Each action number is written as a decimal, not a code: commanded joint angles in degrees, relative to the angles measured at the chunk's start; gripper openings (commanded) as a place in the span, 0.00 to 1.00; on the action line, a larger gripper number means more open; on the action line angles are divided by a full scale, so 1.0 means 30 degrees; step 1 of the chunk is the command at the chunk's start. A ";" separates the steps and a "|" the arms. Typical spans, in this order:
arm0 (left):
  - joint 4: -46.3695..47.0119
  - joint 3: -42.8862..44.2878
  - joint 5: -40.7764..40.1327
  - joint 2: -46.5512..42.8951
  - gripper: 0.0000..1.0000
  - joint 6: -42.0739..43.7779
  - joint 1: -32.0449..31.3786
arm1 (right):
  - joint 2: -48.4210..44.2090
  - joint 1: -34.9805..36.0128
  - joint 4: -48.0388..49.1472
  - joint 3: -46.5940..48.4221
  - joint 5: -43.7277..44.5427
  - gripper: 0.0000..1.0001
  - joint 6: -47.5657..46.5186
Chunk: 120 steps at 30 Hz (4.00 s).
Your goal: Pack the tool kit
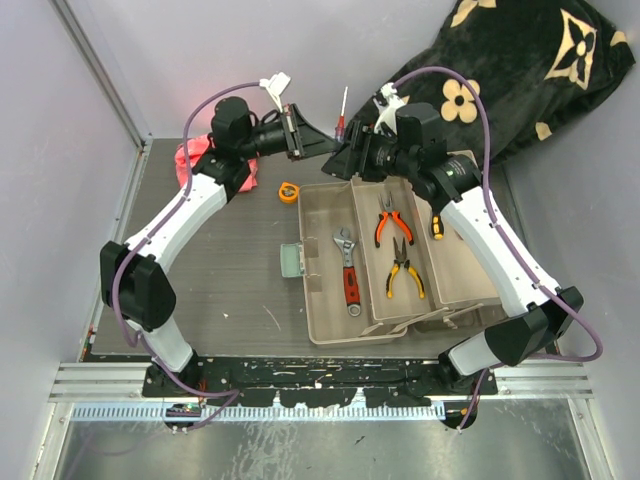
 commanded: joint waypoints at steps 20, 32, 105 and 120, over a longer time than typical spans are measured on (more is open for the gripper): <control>-0.0621 0.0526 -0.1946 -0.1014 0.81 0.0358 0.1611 | -0.1317 -0.0025 -0.1313 0.1152 0.3447 0.01 -0.1145; -0.2684 -0.0711 -0.2030 -0.1512 0.78 0.2245 0.3270 | -0.1916 -0.4813 -1.1375 0.3533 0.8916 0.01 -0.4047; -0.5022 -0.1891 -0.1474 -0.2243 0.72 0.3921 0.3281 | -0.2272 -0.6730 -0.9917 -0.3368 0.4966 0.34 -0.4033; -1.4926 0.3643 -0.8728 0.3028 0.71 1.3733 0.3566 | -0.3569 -0.6730 -0.8984 -0.1179 0.5118 0.65 -0.3492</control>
